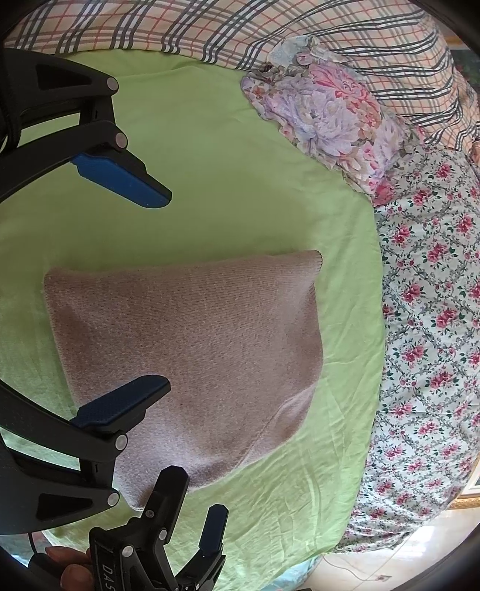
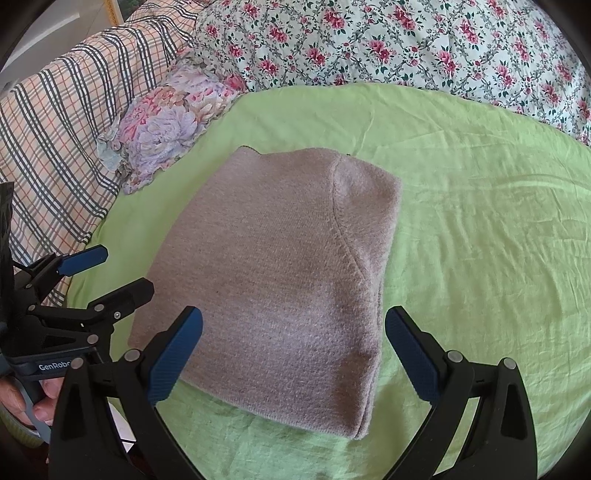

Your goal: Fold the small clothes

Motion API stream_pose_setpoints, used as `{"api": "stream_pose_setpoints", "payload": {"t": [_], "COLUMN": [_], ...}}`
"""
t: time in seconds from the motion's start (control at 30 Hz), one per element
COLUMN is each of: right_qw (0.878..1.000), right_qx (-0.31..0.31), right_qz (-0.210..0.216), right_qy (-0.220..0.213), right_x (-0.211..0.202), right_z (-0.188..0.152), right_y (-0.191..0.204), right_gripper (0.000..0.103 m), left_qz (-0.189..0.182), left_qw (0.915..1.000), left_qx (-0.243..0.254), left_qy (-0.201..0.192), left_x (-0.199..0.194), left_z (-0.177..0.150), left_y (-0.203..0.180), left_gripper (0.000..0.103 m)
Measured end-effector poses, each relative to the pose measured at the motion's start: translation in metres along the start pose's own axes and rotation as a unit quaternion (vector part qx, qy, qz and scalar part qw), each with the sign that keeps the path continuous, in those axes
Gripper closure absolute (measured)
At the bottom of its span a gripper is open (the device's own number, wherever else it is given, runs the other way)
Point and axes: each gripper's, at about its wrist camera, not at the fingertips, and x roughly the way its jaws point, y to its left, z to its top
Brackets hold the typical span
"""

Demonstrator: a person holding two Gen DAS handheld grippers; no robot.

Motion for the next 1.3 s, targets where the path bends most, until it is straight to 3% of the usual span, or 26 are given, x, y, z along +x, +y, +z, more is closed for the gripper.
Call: {"api": "stream_pose_setpoints", "payload": {"t": [1.3], "right_qw": [1.000], "right_qx": [0.003], "right_qz": [-0.002], "right_qy": [-0.006], "right_x": [0.0019], "right_z": [0.0067], "right_y": [-0.0020], "right_gripper": [0.004], "left_qz": [0.001], "left_qw": [1.0000], "left_qx": [0.002], "left_qy": [-0.003], "left_x": [0.0041], "left_z": [0.0073], "left_y": [0.0009], "left_gripper": [0.010]}}
